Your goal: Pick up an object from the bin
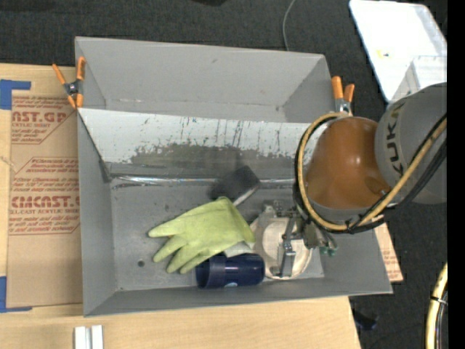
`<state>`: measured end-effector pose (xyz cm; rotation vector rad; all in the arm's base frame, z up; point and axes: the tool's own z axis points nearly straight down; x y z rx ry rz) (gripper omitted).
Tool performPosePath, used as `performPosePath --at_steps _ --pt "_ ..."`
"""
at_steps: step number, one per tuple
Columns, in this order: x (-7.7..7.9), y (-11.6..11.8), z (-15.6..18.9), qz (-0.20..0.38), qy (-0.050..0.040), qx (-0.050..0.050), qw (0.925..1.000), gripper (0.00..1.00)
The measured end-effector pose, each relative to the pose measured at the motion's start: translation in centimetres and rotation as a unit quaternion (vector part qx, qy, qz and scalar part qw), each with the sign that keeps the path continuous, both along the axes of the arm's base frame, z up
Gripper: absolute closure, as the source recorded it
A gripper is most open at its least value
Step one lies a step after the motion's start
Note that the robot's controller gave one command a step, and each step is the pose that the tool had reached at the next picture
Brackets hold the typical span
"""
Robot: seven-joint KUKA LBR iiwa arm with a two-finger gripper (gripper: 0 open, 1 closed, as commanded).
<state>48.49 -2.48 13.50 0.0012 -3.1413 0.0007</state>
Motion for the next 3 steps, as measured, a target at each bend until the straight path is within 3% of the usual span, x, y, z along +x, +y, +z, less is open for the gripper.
performPosePath --at_steps 1,2,3 --pt "2.1 1.8 -3.1 0.006 -0.001 0.0 1.0 0.0" --pt "4.2 0.7 -6.0 0.014 -0.0049 -0.001 0.9999 0.0" --pt "5.4 4.6 -6.5 -0.075 -0.0002 0.001 0.9972 1.0"
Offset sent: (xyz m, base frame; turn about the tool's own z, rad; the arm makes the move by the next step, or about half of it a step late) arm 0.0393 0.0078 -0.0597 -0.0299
